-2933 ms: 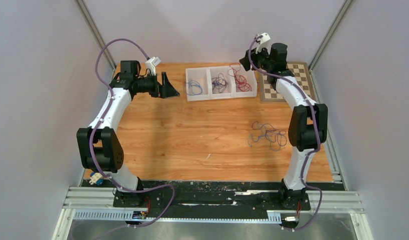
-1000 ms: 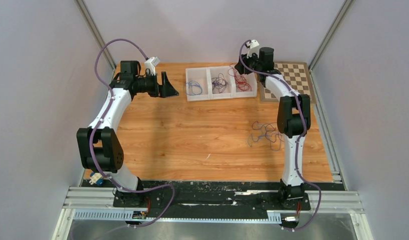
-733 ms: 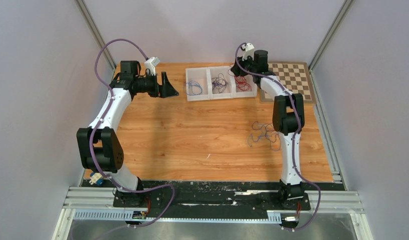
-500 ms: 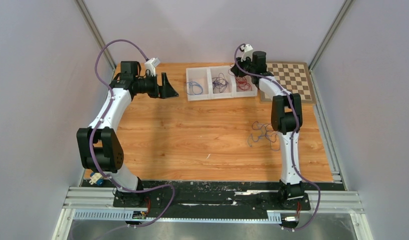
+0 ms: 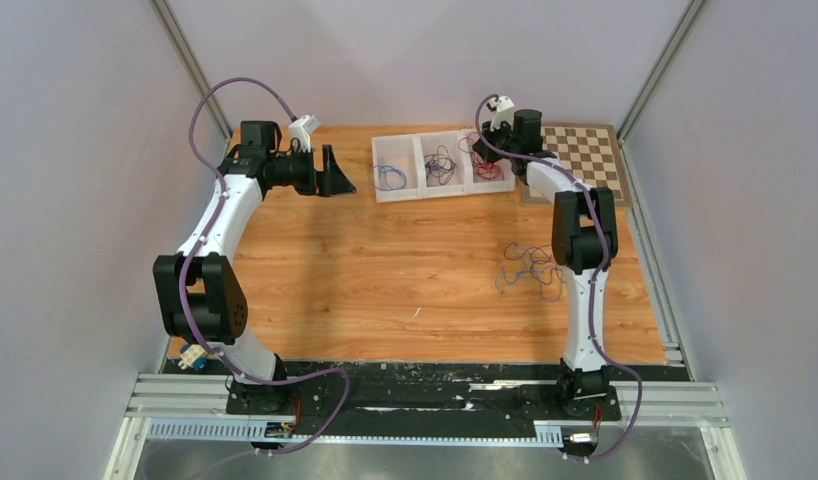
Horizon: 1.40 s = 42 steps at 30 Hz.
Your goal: Untangle the cables
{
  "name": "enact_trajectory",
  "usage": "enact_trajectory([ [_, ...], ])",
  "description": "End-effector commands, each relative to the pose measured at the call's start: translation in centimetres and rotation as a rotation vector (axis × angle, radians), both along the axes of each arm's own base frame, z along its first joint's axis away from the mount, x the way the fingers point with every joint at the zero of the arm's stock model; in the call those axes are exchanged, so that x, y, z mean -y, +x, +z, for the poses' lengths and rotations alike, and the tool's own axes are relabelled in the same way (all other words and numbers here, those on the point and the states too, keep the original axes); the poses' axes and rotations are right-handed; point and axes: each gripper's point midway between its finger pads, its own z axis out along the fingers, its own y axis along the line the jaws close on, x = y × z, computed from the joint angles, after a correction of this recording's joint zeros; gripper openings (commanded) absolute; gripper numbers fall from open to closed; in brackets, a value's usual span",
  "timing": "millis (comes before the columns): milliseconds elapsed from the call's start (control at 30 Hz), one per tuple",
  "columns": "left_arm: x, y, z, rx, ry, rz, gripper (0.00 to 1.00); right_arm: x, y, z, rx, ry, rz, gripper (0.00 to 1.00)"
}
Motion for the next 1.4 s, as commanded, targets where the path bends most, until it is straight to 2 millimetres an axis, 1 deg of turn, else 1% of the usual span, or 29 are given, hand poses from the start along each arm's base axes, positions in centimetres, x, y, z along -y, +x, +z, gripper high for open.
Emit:
enact_trajectory([
  [0, -0.3, 0.8, 1.4, 0.060, 0.001, -0.006, 1.00, 1.8, -1.3, 4.6, 0.095, -0.011, -0.003, 0.00],
  [100, -0.3, 0.6, 1.4, 0.062, 0.003, -0.008, 1.00, 1.9, -2.3, 3.8, 0.074, -0.024, 0.001, 0.00],
  [267, -0.4, 0.4, 1.4, 0.066, 0.013, -0.014, 1.00, 2.0, -2.9, 0.9, 0.000, -0.037, -0.003, 0.00],
  [333, -0.4, 0.3, 1.6, 0.072, 0.017, -0.017, 1.00, 2.1, -2.8, 0.7, -0.007, -0.043, -0.006, 0.20],
  [367, -0.4, 0.2, 1.7, 0.075, 0.019, -0.019, 1.00, 2.1, -2.7, 1.3, 0.002, -0.043, -0.006, 0.27],
  [433, -0.4, 0.0, 1.7, 0.080, 0.023, -0.021, 1.00, 2.0, -3.0, 3.0, 0.023, -0.035, 0.007, 0.33],
  [500, -0.4, -0.2, 1.7, 0.083, 0.018, -0.023, 1.00, 1.5, -3.6, 5.8, 0.060, -0.032, 0.050, 0.38],
  [533, -0.3, -0.2, 1.9, 0.087, 0.011, -0.025, 1.00, 1.3, -4.2, 6.9, 0.082, -0.039, 0.080, 0.43],
  [600, -0.2, -0.1, 2.0, 0.093, 0.002, -0.029, 1.00, 1.3, -5.9, 8.6, 0.097, -0.074, 0.120, 0.59],
  [667, -0.2, 0.1, 2.2, 0.108, 0.005, -0.030, 1.00, 1.9, -8.0, 10.1, 0.109, -0.123, 0.142, 0.73],
  [700, -0.2, 0.2, 2.4, 0.120, 0.008, -0.030, 1.00, 2.3, -9.4, 10.0, 0.091, -0.153, 0.155, 0.83],
  [767, -0.2, 0.3, 2.6, 0.146, 0.020, -0.035, 1.00, 3.7, -12.1, 10.6, 0.068, -0.206, 0.164, 0.95],
  [833, 0.0, 0.2, 2.6, 0.178, 0.044, -0.051, 1.00, 5.2, -15.3, 10.3, 0.004, -0.256, 0.179, 1.00],
  [867, 0.1, 0.0, 2.8, 0.195, 0.057, -0.058, 1.00, 6.1, -17.0, 9.7, -0.043, -0.281, 0.191, 1.00],
  [900, 0.6, -0.3, 2.5, 0.211, 0.072, -0.085, 1.00, 6.9, -18.7, 9.3, -0.088, -0.303, 0.202, 1.00],
  [933, 0.9, -0.6, 2.6, 0.226, 0.087, -0.093, 1.00, 7.7, -20.5, 8.3, -0.147, -0.322, 0.216, 1.00],
  [967, 1.7, -1.2, 2.0, 0.236, 0.103, -0.130, 1.00, 8.6, -22.3, 7.5, -0.206, -0.337, 0.221, 1.00],
  [1000, 2.0, -1.5, 2.1, 0.249, 0.116, -0.139, 1.00, 8.9, -24.2, 6.4, -0.264, -0.353, 0.242, 1.00],
  [1033, 2.9, -2.1, 1.7, 0.255, 0.125, -0.170, 1.00, 10.5, -25.8, 5.2, -0.328, -0.373, 0.233, 0.99],
  [1067, 3.3, -2.4, 1.7, 0.262, 0.129, -0.183, 1.00, 11.4, -27.3, 3.9, -0.378, -0.411, 0.249, 0.98],
  [1167, 5.1, -3.6, 1.7, 0.266, 0.108, -0.244, 1.00, 13.5, -31.1, 0.2, -0.480, -0.474, 0.298, 0.97],
  [1267, 6.2, -4.6, 2.2, 0.267, 0.075, -0.290, 1.00, 15.0, -32.0, -2.8, -0.524, -0.520, 0.329, 0.97],
  [1367, 6.8, -5.3, 2.3, 0.283, 0.083, -0.321, 1.00, 15.5, -31.9, -5.7, -0.589, -0.532, 0.334, 0.97],
])
